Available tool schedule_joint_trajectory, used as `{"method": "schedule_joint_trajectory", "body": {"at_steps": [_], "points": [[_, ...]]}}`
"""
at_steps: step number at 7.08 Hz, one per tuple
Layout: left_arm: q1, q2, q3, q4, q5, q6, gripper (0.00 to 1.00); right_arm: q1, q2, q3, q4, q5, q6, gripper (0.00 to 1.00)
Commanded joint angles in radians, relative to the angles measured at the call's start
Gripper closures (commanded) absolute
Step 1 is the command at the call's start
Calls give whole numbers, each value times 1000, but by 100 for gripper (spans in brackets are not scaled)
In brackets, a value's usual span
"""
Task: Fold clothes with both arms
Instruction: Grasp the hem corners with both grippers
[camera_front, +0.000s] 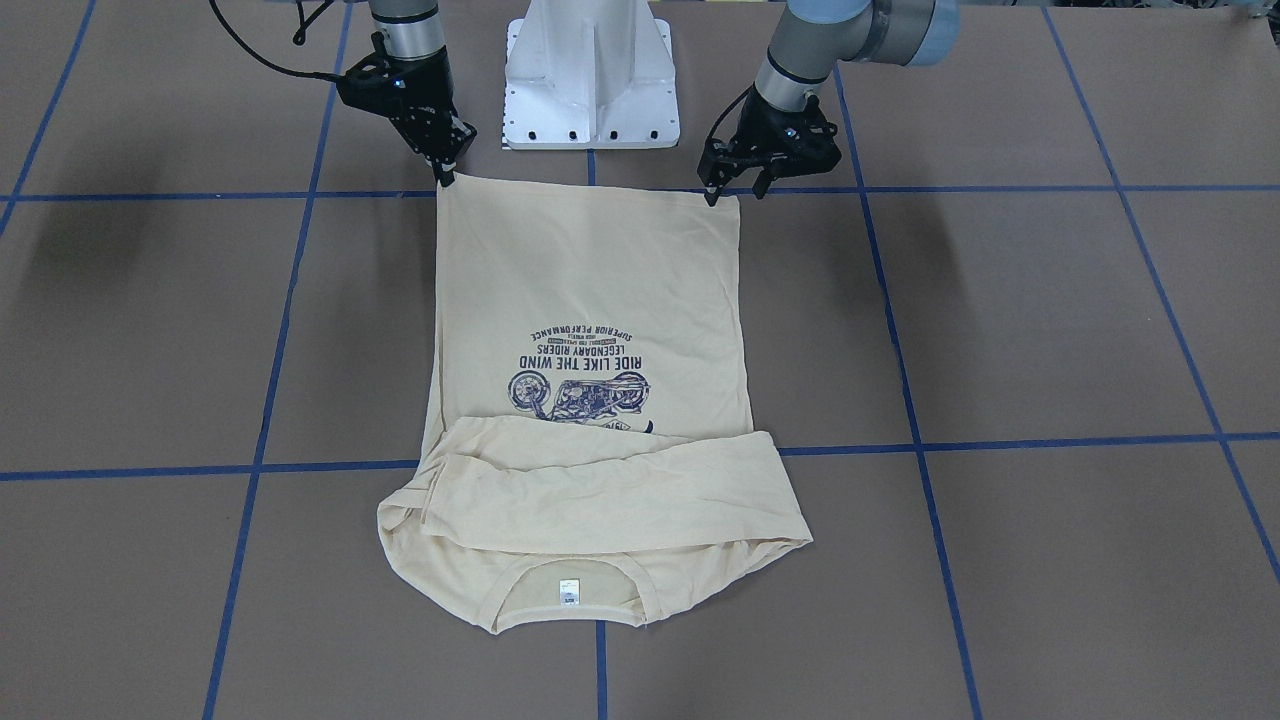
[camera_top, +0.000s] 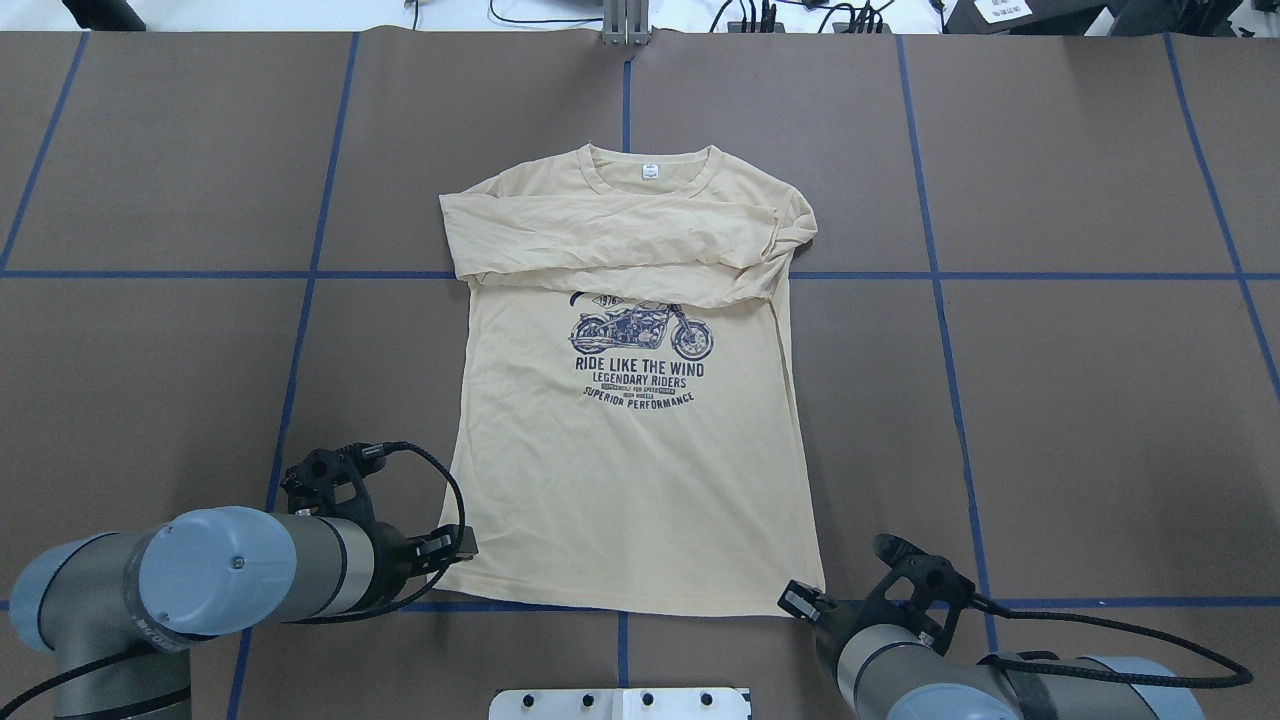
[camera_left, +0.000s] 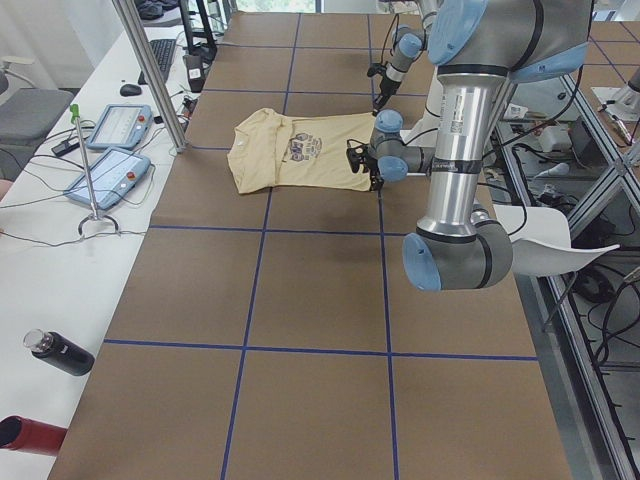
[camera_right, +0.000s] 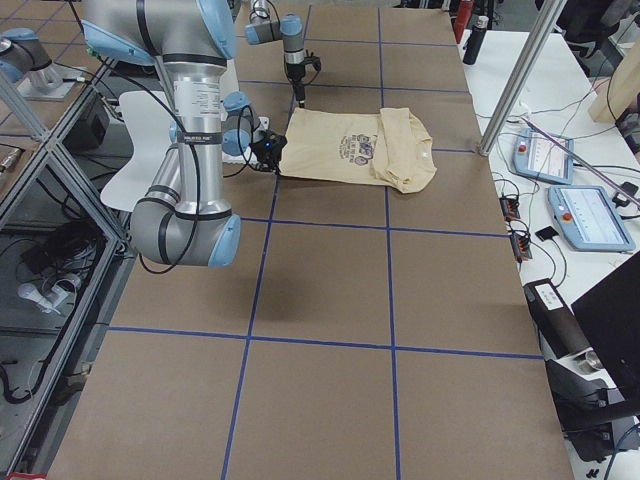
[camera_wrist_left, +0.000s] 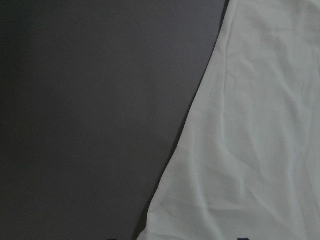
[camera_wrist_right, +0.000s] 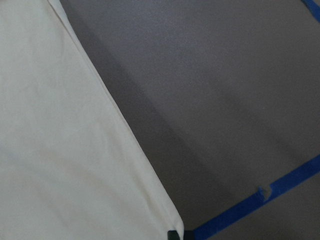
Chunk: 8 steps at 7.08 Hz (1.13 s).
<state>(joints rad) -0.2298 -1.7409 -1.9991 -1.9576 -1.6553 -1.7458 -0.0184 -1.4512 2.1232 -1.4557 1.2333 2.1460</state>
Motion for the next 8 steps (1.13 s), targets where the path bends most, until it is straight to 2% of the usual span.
{"method": "schedule_joint_trajectory", "body": {"at_steps": [1,2,4,7,8], "points": [[3,3,13,0,-1,-1,30,0,-2,-2,0,0,0,100],[3,4,13,2,-3,-1,36,1,-2,-2,0,0,0,100],[3,1,16,0,-4,-1,40,0,-2,-2,0,0,0,100],[7,-6,46,0,-8,-1,52,1,-2,-2,0,0,0,100],[7,-8,43,0,-8,-1,66,1,-2,-2,0,0,0,100]]}}
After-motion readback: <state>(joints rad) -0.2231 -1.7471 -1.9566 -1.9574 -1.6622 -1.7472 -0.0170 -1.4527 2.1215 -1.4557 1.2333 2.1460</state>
